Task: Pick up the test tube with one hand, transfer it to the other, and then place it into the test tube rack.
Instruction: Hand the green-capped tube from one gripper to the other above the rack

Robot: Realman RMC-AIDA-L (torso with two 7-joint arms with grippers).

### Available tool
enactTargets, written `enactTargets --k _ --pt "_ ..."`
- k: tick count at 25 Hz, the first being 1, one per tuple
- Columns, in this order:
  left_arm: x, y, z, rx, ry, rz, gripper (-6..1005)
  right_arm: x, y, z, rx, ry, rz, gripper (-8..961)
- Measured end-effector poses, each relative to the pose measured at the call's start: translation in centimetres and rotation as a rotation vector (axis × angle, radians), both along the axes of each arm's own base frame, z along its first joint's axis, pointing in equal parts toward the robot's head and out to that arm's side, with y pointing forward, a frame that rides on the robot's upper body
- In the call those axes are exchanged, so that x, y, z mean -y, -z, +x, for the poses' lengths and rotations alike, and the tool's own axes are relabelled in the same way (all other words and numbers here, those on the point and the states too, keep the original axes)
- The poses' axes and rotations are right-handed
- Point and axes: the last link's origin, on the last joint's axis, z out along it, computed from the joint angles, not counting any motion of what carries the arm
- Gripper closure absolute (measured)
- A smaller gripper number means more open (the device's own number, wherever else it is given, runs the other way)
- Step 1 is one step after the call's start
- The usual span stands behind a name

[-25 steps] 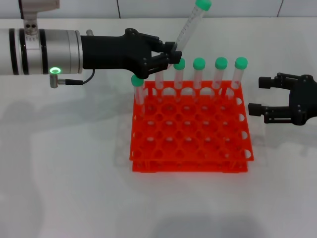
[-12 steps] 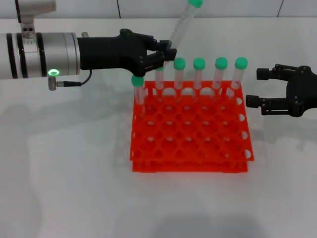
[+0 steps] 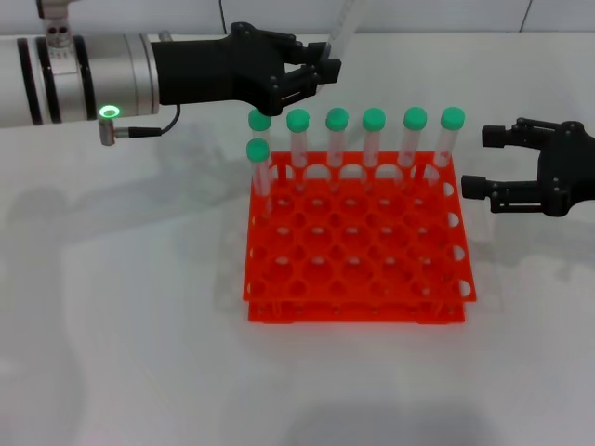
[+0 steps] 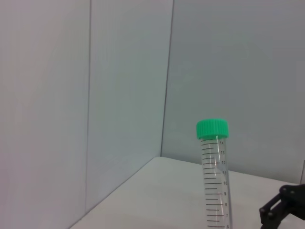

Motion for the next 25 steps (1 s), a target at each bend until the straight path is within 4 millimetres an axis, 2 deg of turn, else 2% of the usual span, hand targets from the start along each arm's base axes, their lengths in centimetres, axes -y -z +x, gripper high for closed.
enactTargets --k 7,25 --pt "0.4 0.8 0.0 -0.014 0.007 -0.027 798 -0.3 -0.1 -0.4 -0.01 -0.007 0.004 112" --pt "1.0 1.1 -0.1 -0.009 0.031 -0.036 798 -0.9 -0.7 -1.1 -0.058 -0.01 0.048 113"
